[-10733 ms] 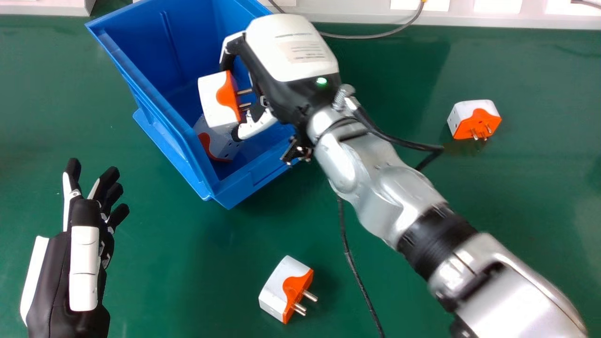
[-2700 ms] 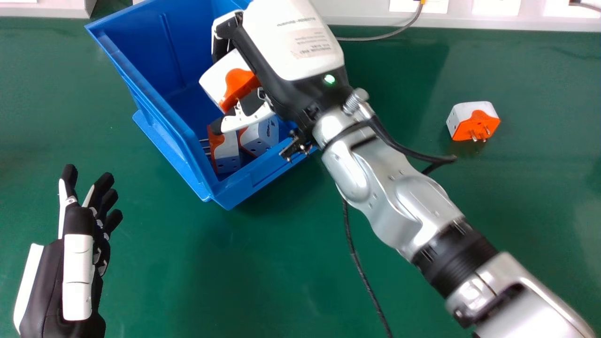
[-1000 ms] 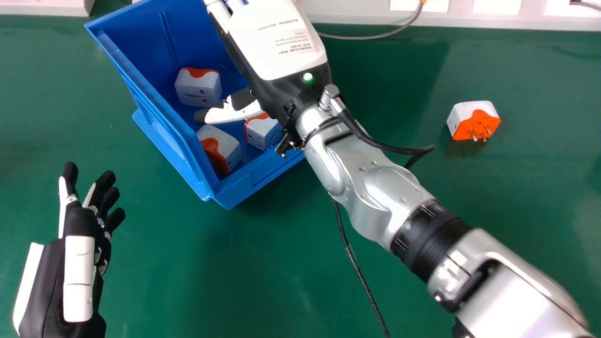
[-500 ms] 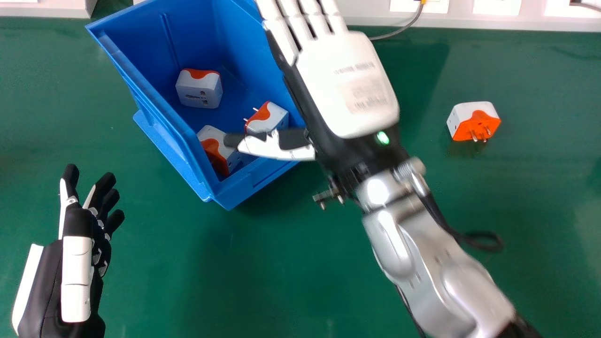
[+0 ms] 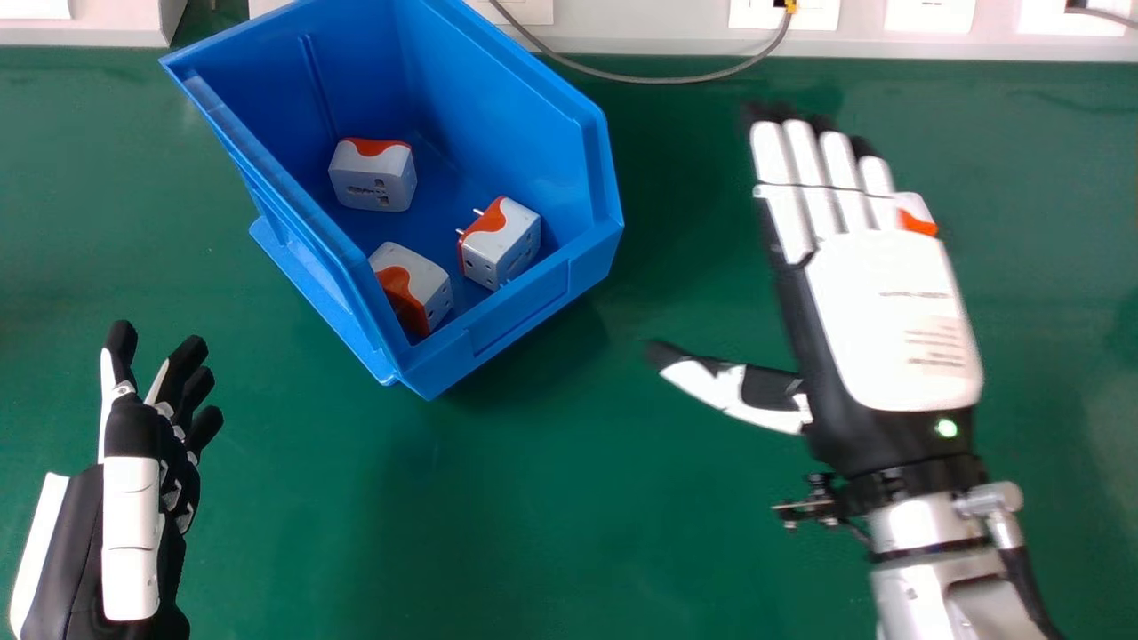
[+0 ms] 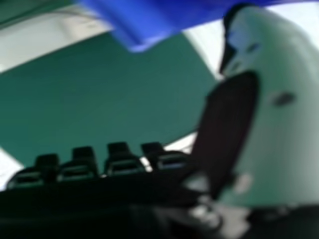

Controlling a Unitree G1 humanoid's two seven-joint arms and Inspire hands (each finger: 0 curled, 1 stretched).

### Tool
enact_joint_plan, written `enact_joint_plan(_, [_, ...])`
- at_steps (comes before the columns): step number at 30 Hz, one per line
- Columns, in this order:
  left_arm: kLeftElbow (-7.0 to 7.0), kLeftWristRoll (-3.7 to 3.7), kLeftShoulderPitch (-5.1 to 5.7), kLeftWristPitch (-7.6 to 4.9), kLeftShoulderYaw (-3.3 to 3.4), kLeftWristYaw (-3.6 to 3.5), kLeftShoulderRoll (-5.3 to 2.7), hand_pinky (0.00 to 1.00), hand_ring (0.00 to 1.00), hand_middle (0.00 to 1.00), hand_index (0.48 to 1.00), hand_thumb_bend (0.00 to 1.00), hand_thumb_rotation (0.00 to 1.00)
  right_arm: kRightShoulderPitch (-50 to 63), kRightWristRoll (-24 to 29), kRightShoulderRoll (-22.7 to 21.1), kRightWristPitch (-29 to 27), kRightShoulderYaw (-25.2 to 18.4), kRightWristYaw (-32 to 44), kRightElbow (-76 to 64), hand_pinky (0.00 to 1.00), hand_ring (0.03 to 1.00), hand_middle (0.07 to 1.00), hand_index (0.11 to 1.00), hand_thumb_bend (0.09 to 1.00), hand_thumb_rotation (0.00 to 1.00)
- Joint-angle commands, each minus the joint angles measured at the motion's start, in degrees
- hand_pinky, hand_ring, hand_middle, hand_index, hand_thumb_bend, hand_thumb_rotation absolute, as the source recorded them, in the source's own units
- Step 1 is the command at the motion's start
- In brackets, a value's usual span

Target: Pick all objects and put in blue box

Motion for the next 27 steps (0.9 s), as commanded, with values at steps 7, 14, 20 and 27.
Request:
enact_joint_plan(7, [-1.05,-0.81,0.01,-0.97,0.45,-0.52,0.33,0.97,0.98,0.97,1.000,0.89,1.00,-11.14,0.09,-1.13,7.99,-7.82,3.62,9.14,1.00,1.000,1.000,1.000,0.445,0.37])
enact_joint_plan(14, [-0.35,-1.17,0.01,-1.43,0.61,-0.97,0.33,0.98,0.98,0.97,1.000,0.89,1.00,-25.28,0.83,-6.08,9.13,-7.61,7.05,27.23,1.00,1.000,1.000,1.000,0.466,0.37])
enact_joint_plan(20, [0.13,-1.65,0.07,-1.69,0.93,-1.29,0.39,0.98,0.99,0.98,1.000,0.89,1.00,-32.21,1.27,-10.72,6.28,-4.96,10.60,37.60,0.97,1.000,1.000,1.000,0.482,0.39])
enact_joint_plan(27, [-1.23,-1.53,0.88,-1.08,1.04,-1.03,0.33,0.99,0.99,0.98,1.000,0.89,1.00,-36.63,2.22,-16.59,-1.81,-1.50,15.17,44.40,0.96,1.000,1.000,0.999,0.491,0.38])
